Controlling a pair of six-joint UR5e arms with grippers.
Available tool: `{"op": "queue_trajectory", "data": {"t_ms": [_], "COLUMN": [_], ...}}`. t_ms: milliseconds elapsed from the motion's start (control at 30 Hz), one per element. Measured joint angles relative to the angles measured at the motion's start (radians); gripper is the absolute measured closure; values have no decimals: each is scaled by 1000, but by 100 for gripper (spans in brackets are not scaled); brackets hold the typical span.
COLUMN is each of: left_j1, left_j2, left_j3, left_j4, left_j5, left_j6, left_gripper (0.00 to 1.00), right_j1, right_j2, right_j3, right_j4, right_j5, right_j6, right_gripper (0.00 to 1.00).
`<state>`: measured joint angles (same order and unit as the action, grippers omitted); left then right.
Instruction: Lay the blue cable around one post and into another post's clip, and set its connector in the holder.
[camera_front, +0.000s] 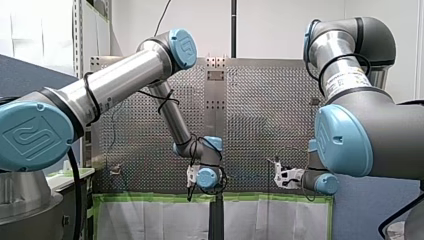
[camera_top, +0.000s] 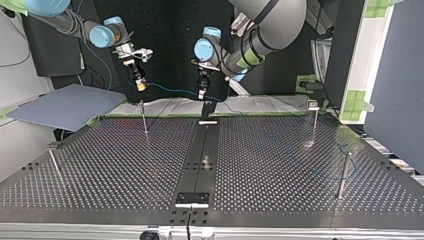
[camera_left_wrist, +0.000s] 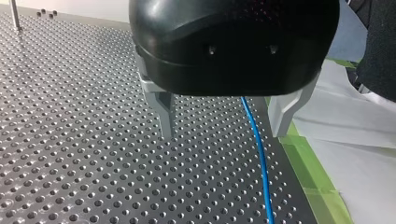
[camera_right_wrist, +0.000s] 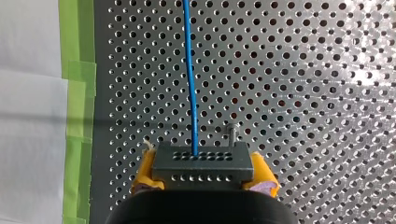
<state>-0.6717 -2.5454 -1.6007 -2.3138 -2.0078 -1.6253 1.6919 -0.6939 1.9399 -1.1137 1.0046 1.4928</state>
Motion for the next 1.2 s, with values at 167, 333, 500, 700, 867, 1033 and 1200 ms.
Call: {"op": "queue_trajectory", "data": {"t_ms": [167,333,500,700,867,1033,1200], "left_j1": [5,12,15,28,38,45,50], "left_j2": [0,-2,-3,-5,-6,-6,-6], "left_j3": [1,1,1,4,7,7,9], "left_j4": [12,15,15,21,15,11,7], "left_j5": [7,34,40,35,42,54,62], "left_j6": [-8,-12,-14,-15,-16,-25,-31], "left_gripper": [0,0,0,0,0,0,0], "right_j1": [0,0,0,1,2,3,5], "right_j2": [0,0,1,0,0,0,0], "right_j3": [0,0,0,0,0,0,0], "right_j4": [0,0,1,1,1,1,1], "right_j5": [-1,-1,-1,-2,-3,-3,-3], "right_j6": [0,0,0,-1,-2,-2,-2], "right_gripper": [100,100,100,100,100,100,100]}}
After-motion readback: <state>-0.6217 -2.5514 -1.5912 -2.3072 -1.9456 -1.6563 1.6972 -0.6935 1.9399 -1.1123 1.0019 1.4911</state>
